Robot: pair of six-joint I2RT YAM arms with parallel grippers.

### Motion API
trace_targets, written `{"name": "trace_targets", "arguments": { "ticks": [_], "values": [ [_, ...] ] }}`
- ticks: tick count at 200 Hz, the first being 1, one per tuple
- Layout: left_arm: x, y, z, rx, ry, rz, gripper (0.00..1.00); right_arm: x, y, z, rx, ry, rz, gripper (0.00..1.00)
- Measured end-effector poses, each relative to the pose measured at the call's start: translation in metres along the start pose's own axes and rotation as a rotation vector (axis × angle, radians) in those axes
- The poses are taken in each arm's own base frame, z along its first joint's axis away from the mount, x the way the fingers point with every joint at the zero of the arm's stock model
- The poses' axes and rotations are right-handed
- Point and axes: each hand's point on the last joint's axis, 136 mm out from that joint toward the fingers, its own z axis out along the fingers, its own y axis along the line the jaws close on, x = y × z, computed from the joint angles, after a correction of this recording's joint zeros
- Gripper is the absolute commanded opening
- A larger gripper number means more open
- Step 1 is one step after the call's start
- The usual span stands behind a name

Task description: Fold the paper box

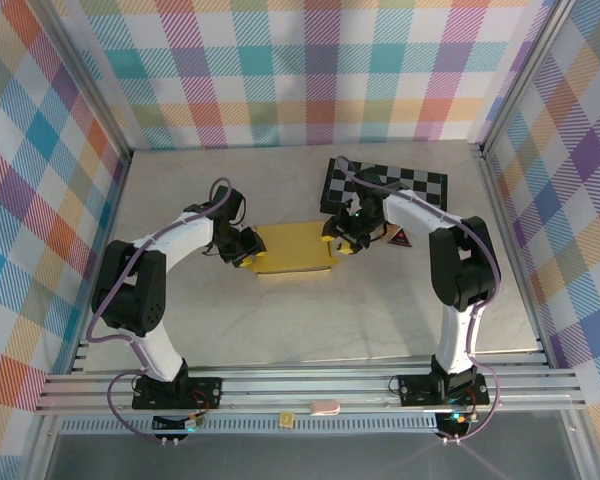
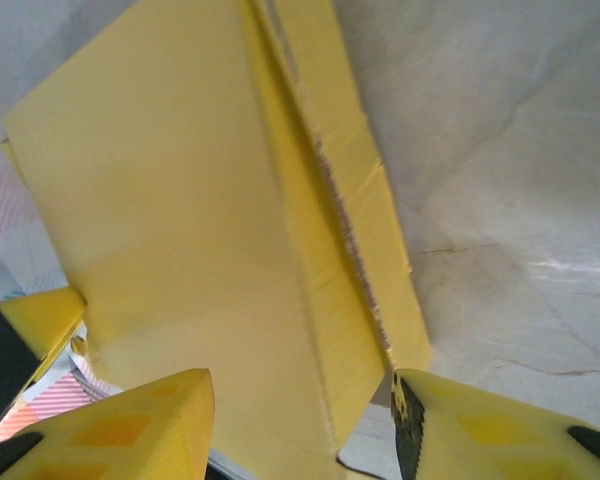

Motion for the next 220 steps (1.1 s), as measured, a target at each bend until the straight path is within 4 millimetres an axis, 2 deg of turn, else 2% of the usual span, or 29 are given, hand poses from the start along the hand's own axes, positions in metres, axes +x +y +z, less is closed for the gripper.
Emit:
{"name": "trace_targets", "arguments": {
  "ticks": [45, 106, 139, 175, 220],
  "values": [
    [-0.001, -0.001, 0.001, 0.006, -0.004, 0.015, 0.4, 0.006, -0.008, 0.019, 0.017, 0.051, -0.006, 0.45],
    [0.001, 0.001, 0.0, -0.003, 0.006, 0.039, 0.43, 0.005, -0.014, 0.02, 0.044, 0.045, -0.017, 0.33],
    [-0.002, -0.003, -0.005, -0.001, -0.001, 0.049, 0.47, 0.006, -0.016, 0.021, 0.051, 0.048, -0.021, 0.32],
    [-0.011, -0.014, -0.015, 0.02, -0.028, 0.079, 0.43, 0.005, -0.015, 0.021, 0.051, 0.047, -0.022, 0.32],
    [-0.018, -0.009, -0.015, 0.0, -0.042, 0.107, 0.42, 0.002, -0.012, 0.02, 0.054, 0.046, -0.022, 0.32]
  ]
}}
